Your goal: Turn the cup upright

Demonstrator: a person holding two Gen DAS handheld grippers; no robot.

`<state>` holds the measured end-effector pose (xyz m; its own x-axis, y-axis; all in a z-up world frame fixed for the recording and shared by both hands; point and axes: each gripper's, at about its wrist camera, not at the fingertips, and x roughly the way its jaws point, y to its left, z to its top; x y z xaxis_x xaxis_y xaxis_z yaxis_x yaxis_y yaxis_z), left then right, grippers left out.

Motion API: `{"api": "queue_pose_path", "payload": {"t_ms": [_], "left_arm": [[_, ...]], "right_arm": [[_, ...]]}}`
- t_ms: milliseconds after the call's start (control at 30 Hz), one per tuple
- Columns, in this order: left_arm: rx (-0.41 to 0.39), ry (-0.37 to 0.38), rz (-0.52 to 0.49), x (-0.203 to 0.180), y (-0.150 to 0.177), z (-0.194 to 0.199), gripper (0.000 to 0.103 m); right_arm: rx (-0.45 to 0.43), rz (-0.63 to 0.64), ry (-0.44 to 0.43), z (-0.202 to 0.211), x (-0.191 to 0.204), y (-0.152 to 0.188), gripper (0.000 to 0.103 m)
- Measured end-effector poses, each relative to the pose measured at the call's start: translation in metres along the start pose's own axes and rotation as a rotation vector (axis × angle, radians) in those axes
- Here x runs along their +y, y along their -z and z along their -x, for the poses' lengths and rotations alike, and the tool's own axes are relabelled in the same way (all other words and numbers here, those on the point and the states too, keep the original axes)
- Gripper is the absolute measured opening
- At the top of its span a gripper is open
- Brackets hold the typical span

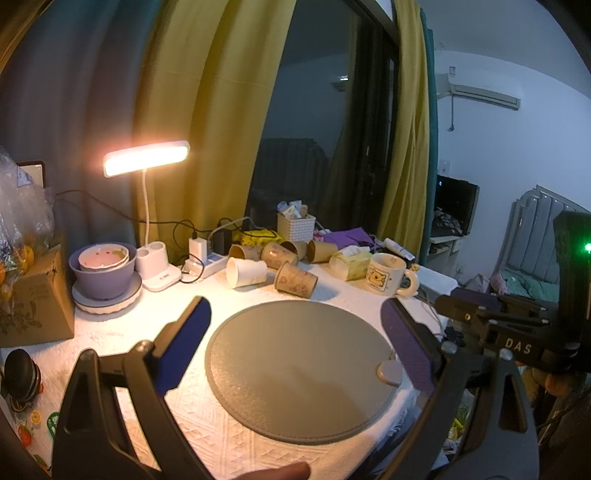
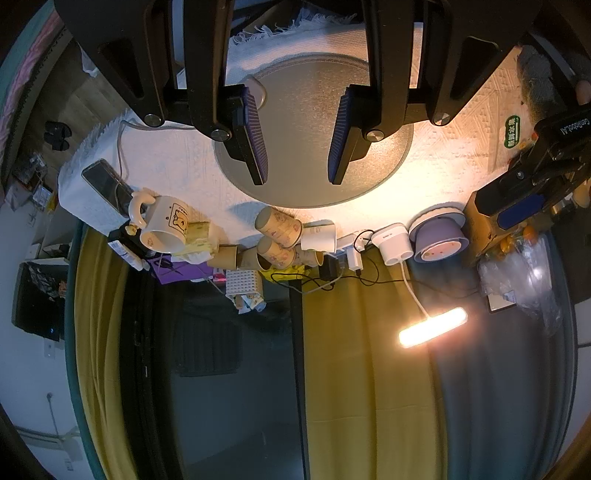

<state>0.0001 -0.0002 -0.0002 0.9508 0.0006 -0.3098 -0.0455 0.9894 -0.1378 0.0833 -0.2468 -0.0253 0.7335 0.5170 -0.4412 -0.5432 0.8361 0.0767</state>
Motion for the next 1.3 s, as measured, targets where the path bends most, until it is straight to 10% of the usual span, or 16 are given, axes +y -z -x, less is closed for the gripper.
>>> {"api": "queue_pose_path", "payload": {"t_ms": [1300], "left_arm": [[-0.003,0.013,0.002,-0.0032,-0.003,0.0081,0.094]], "right_arm": [[-0.002,0.001,0.0,0.0015,-0.0008,-0.0011,0.036]]}}
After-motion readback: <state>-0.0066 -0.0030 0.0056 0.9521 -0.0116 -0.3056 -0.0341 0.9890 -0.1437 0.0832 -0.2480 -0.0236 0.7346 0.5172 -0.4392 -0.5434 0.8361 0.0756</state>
